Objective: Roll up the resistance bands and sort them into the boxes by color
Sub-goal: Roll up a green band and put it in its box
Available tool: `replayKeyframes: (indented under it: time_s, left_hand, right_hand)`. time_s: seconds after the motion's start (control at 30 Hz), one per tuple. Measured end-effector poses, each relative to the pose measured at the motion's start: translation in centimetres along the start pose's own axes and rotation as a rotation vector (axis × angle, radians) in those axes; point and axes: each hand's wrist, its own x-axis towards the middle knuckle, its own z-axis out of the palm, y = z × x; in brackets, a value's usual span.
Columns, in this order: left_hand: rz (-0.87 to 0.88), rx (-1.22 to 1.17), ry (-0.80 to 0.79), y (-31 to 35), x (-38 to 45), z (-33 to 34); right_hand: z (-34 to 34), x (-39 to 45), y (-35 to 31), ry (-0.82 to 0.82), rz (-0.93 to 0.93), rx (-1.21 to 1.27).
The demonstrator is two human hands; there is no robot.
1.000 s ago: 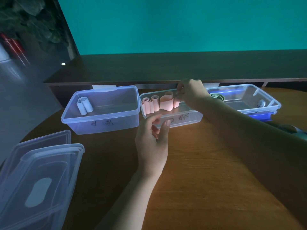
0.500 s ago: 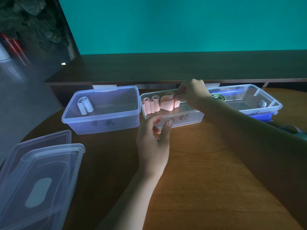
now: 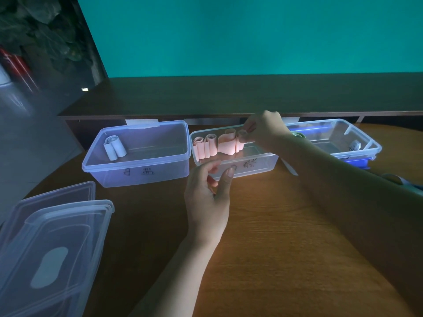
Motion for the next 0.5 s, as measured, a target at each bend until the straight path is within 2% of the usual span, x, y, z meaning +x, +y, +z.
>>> replayKeyframes:
  time_s: [0.27, 0.5]
  left_hand:
    - [0.029, 0.013, -0.002, -0.2, 0.0, 0.0]
    - [0.073, 0.025, -0.008, 0.2, -0.2, 0.0]
  right_hand:
    - [-0.7, -0.5, 0.0, 0.029, -0.009, -0.013]
    - [-3.0, -4.9, -0.1, 0.172, -0.036, 0.036]
